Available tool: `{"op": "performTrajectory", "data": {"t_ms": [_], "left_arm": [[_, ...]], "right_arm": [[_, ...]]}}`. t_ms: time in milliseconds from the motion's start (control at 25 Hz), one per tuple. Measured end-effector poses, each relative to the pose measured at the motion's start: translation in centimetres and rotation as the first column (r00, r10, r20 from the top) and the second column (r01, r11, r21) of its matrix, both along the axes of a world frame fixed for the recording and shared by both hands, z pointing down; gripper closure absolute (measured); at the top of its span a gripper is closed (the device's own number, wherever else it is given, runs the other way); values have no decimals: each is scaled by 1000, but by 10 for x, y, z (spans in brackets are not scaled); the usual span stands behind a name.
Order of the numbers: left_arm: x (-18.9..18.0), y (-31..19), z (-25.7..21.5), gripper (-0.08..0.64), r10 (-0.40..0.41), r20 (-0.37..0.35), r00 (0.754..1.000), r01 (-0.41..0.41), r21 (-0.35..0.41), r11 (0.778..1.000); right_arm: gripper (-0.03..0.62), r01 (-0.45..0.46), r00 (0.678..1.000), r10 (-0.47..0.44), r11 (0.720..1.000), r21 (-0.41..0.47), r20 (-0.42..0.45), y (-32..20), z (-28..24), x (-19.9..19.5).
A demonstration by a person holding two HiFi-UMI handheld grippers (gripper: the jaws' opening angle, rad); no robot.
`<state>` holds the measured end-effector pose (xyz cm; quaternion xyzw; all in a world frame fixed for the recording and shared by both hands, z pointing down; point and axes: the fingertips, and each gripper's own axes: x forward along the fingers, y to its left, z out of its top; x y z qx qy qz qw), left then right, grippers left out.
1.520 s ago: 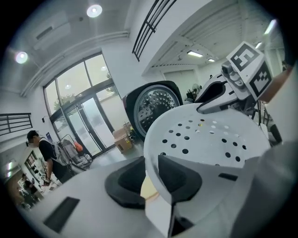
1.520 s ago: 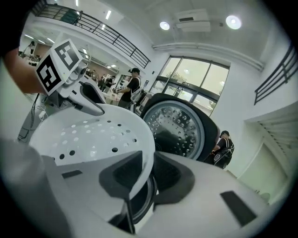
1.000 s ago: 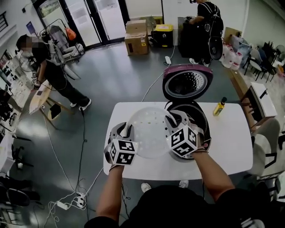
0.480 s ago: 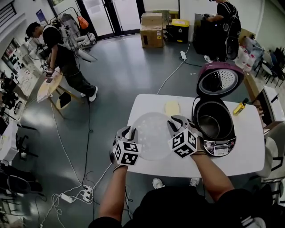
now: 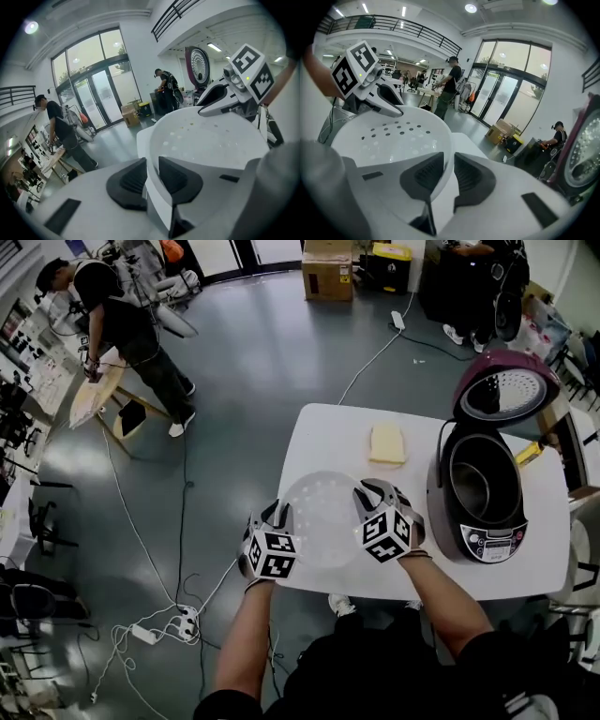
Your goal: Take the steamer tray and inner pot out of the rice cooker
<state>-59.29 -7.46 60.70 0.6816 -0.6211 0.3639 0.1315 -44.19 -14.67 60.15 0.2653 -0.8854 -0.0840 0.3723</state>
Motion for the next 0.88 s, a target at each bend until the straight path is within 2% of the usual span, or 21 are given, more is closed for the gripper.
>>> {"op": "performTrajectory", "data": {"t_ms": [400,600,760,840,880], "left_arm": [[-27,8,96,480,-27,-48,998,23,-95,995],[-33,6,119,477,-16,-44,999,11,-112,994],[-34,5,126,472,-21,-44,999,16,-104,994],[-32,7,129,430,-29,-77,997,20,-109,994],[-32,8,128,371,-37,-96,995,26,-113,993]], "right_arm": [[523,2,998,-7,998,-70,-60,4,97,-29],[520,7,996,-13,998,-61,-94,2,120,-35],[518,12,996,-16,999,-49,-88,0,127,-37],[500,18,998,-21,999,-37,-64,-2,124,-39],[460,21,999,-23,999,-37,-50,-2,121,-40]]}}
